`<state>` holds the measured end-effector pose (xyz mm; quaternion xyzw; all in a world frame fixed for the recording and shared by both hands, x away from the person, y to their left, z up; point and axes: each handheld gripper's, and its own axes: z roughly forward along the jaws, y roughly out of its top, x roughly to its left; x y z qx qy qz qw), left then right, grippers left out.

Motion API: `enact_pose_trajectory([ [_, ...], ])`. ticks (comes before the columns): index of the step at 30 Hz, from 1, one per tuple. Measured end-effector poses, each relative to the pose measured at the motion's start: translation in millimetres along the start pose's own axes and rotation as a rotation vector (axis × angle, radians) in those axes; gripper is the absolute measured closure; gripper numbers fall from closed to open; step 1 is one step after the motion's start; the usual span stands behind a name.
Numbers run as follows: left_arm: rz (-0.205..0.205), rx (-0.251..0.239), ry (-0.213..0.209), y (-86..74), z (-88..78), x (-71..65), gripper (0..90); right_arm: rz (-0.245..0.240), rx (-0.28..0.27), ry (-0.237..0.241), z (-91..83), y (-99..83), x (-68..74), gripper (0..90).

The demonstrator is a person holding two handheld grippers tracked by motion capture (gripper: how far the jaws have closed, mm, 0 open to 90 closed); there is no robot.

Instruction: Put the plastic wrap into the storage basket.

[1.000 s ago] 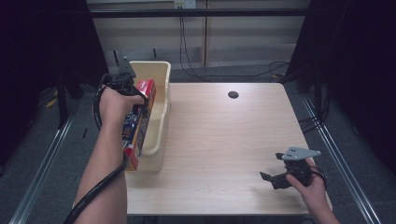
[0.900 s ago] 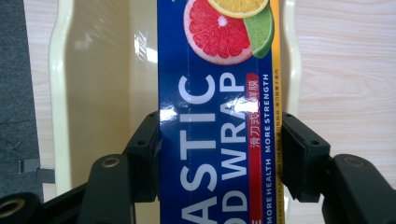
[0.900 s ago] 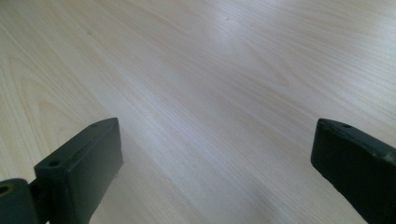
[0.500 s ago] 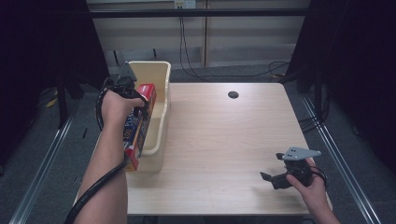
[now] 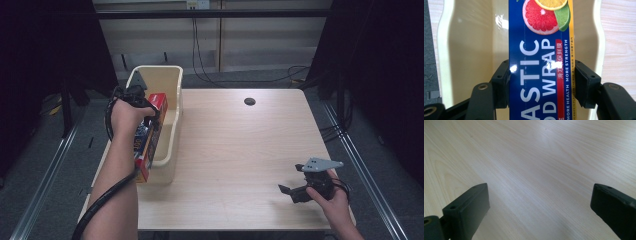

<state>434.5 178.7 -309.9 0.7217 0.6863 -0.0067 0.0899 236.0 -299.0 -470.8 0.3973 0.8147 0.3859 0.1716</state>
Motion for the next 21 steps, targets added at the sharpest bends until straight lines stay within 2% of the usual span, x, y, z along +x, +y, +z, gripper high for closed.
enact_pose_trajectory([
  [2, 0.021, 0.002, 0.008, 0.6, 1.0, 0.9, 40.7, -0.001, 0.000, 0.001, 0.0, 0.1, 0.2, 2.0],
  [5, 0.019, 0.005, 0.010, 1.0, 3.0, 0.3, 40.7, 0.001, 0.001, -0.001, 0.2, 0.0, 0.5, 2.0],
  [6, -0.001, 0.003, 0.000, 1.0, 4.1, -0.8, 40.7, 0.001, 0.001, -0.002, 0.2, -0.1, 0.5, 2.0],
  [8, -0.003, 0.011, -0.001, 1.3, 5.2, -0.6, 40.6, 0.001, 0.001, -0.002, 0.2, 0.0, 0.6, 2.0],
  [14, -0.006, 0.013, 0.002, 2.5, 9.7, -0.4, 40.4, -0.001, 0.002, 0.002, 0.6, -0.2, 0.4, 2.0],
  [21, 0.007, 0.027, 0.008, 4.5, 13.8, -0.2, 40.3, -0.003, 0.004, 0.005, 0.6, -0.6, 0.7, 2.0],
])
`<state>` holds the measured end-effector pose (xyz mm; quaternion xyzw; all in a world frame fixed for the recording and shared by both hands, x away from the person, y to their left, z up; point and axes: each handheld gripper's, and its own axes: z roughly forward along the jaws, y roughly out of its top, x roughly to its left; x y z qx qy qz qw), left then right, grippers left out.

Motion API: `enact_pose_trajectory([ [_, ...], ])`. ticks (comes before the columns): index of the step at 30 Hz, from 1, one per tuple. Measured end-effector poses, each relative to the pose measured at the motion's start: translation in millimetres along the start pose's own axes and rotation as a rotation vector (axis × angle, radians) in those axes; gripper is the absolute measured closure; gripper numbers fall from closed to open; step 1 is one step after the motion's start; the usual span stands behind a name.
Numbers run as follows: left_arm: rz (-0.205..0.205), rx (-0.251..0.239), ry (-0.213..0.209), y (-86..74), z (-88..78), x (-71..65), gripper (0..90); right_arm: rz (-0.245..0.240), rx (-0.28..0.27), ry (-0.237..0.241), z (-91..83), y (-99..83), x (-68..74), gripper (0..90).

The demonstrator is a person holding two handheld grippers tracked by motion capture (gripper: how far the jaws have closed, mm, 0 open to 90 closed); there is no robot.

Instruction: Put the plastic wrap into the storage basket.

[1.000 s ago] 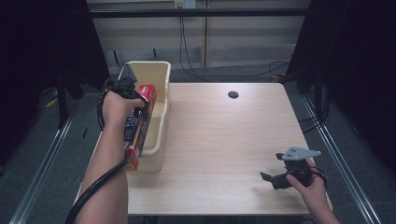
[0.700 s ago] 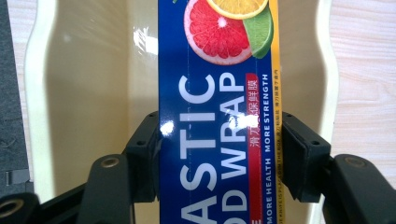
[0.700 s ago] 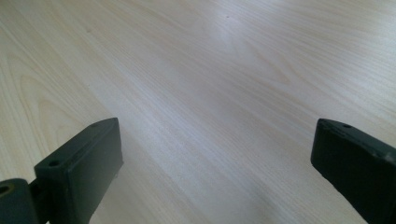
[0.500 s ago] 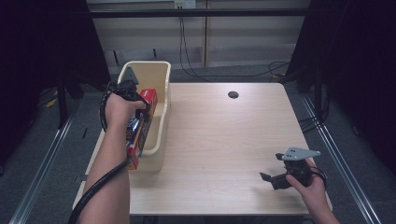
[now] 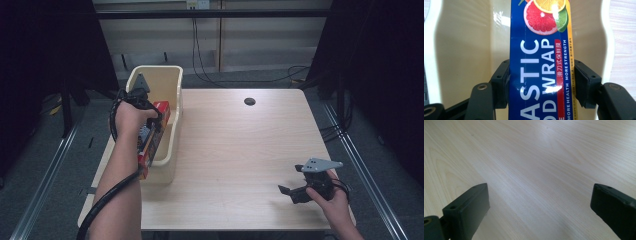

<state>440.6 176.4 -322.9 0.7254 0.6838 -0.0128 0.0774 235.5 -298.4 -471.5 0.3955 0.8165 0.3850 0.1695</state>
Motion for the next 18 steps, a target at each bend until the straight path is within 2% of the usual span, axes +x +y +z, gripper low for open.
enact_pose_trajectory([
  [1, -0.008, -0.009, 0.008, -0.1, 1.5, -0.7, 40.3, -0.001, 0.000, 0.000, 0.0, 0.0, -0.1, 2.0],
  [5, -0.002, 0.005, -0.002, 0.9, 4.6, -0.5, 40.1, 0.003, 0.000, -0.001, -0.3, -0.2, -0.4, 2.0],
  [6, -0.011, 0.006, -0.001, 1.0, 5.7, -1.3, 40.1, 0.002, 0.000, 0.000, -0.3, -0.2, -0.4, 2.0],
  [7, 0.001, 0.012, 0.000, 1.4, 6.4, -0.6, 40.0, 0.003, 0.000, -0.001, -0.4, -0.2, -0.5, 2.0],
  [8, -0.013, 0.007, 0.002, 1.3, 7.9, -1.6, 40.0, 0.003, 0.000, -0.001, -0.4, -0.2, -0.5, 2.0],
  [10, 0.000, 0.018, 0.001, 1.9, 9.4, -0.5, 40.0, 0.003, -0.004, 0.004, -0.5, -0.2, -0.8, 2.0],
  [14, -0.012, 0.015, -0.009, 1.7, 13.5, -1.6, 39.7, 0.002, -0.002, 0.000, -1.1, -0.3, -0.9, 2.0],
  [18, -0.004, 0.016, 0.002, 1.7, 14.7, -2.5, 39.4, -0.002, 0.001, 0.003, -0.2, -0.6, -0.7, 2.0],
])
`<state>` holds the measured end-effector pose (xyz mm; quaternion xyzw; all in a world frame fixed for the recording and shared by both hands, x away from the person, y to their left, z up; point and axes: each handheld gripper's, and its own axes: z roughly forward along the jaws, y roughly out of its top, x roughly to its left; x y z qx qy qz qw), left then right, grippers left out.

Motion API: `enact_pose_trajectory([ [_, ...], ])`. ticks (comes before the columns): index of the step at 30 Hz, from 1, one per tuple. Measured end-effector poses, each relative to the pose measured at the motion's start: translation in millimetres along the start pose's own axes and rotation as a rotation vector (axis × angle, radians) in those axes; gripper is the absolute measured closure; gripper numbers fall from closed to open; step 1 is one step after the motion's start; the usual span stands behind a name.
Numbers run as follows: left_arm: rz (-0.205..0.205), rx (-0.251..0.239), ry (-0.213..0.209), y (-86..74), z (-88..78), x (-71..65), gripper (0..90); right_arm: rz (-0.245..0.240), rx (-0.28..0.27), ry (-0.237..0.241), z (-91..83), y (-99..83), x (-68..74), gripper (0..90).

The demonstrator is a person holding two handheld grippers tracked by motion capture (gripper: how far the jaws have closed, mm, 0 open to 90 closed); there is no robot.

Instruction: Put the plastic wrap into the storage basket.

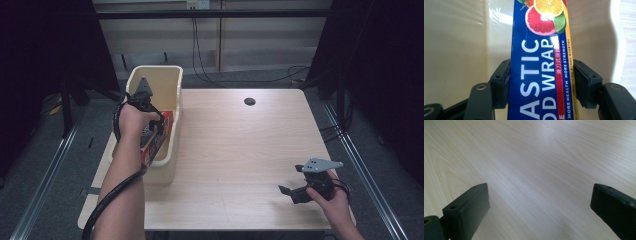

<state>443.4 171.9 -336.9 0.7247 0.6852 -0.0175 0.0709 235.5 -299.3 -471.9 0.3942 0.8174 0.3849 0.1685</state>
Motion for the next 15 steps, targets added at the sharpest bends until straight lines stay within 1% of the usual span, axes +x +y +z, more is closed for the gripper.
enact_pose_trajectory([
  [4, 0.000, 0.006, 0.001, 0.6, 0.4, -0.8, 39.4, 0.003, 0.002, 0.001, 0.4, 0.5, 0.8, 2.0],
  [5, -0.004, 0.007, -0.005, 0.4, 0.8, -1.5, 39.4, 0.003, 0.004, 0.004, 0.4, 0.5, 0.9, 2.0],
  [6, 0.002, 0.010, -0.002, 0.5, 0.9, -0.9, 39.4, 0.003, 0.003, 0.004, 0.4, 0.6, 0.9, 2.0],
  [7, -0.003, 0.007, -0.003, 0.4, 1.6, -1.1, 39.4, 0.002, 0.004, 0.004, 0.5, 0.6, 0.9, 2.0],
  [8, 0.003, 0.011, -0.005, 0.4, 1.9, -0.6, 39.4, 0.004, 0.005, 0.002, 0.4, 0.5, 1.0, 2.0],
  [9, -0.005, 0.009, -0.005, 0.2, 2.7, -0.8, 39.4, 0.003, 0.003, 0.003, 0.6, 0.5, 0.8, 2.0],
  [11, -0.007, 0.010, -0.009, 0.2, 3.4, -0.5, 39.4, 0.002, 0.003, 0.002, 0.6, 0.4, 1.0, 2.0],
  [12, -0.006, 0.009, -0.007, 0.3, 3.6, -0.1, 39.3, 0.001, 0.004, 0.004, 0.6, 0.3, 1.0, 2.0],
  [13, -0.016, 0.002, -0.003, 0.1, 4.4, -0.5, 39.4, 0.000, 0.004, 0.004, 0.6, 0.3, 1.0, 2.0],
  [15, -0.008, 0.011, -0.002, 0.3, 4.5, 0.3, 39.4, 0.001, 0.004, 0.005, 0.6, 0.4, 1.0, 2.0],
])
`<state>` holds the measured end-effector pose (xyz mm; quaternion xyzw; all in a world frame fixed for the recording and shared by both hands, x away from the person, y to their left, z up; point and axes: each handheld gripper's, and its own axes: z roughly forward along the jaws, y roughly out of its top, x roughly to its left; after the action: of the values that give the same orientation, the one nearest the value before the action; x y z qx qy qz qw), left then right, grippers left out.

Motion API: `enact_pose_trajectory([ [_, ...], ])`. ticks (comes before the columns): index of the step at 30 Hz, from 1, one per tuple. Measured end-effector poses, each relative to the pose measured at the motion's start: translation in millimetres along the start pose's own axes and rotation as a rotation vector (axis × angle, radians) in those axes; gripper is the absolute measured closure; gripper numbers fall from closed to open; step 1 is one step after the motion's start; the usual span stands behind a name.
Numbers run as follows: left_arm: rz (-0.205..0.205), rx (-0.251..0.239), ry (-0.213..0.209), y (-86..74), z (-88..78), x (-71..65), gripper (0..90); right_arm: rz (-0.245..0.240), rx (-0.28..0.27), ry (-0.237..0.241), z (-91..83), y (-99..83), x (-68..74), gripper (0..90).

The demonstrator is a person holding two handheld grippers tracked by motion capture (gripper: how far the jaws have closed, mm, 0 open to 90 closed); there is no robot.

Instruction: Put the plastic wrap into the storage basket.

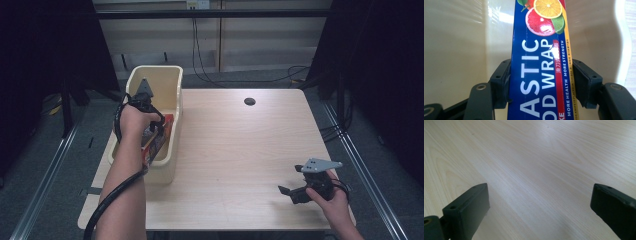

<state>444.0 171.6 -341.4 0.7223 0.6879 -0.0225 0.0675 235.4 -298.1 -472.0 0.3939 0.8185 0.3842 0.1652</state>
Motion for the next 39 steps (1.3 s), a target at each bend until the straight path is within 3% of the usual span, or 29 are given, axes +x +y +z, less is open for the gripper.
enact_pose_trajectory([
  [10, -0.003, 0.000, -0.011, 0.3, 0.3, 0.3, 38.0, -0.005, 0.001, -0.005, 0.9, -0.2, 0.6, 2.0],
  [19, 0.007, -0.081, -0.025, -2.1, -26.7, -6.0, 30.3, -0.003, -0.001, -0.001, 0.5, 0.1, 1.5, 2.0],
  [22, 0.013, -0.101, -0.052, -3.9, -35.4, -8.7, 29.0, -0.007, -0.001, 0.002, 0.6, 0.5, 1.7, 2.0],
  [26, 0.032, -0.118, -0.056, -6.8, -44.9, -14.2, 26.8, -0.011, 0.000, -0.002, 1.8, 1.1, 2.3, 2.0],
  [31, 0.065, -0.144, -0.095, -11.1, -53.8, -26.2, 24.8, -0.014, -0.003, 0.005, 3.0, 3.7, 2.2, 2.0],
  [32, 0.088, -0.146, -0.098, -11.4, -55.1, -27.4, 24.4, -0.016, -0.003, 0.004, 3.5, 3.9, 2.1, 2.0],
  [39, 0.125, -0.156, -0.150, -16.6, -53.3, -40.0, 22.3, -0.012, -0.002, 0.006, 3.2, 4.9, 2.6, 2.0],
])
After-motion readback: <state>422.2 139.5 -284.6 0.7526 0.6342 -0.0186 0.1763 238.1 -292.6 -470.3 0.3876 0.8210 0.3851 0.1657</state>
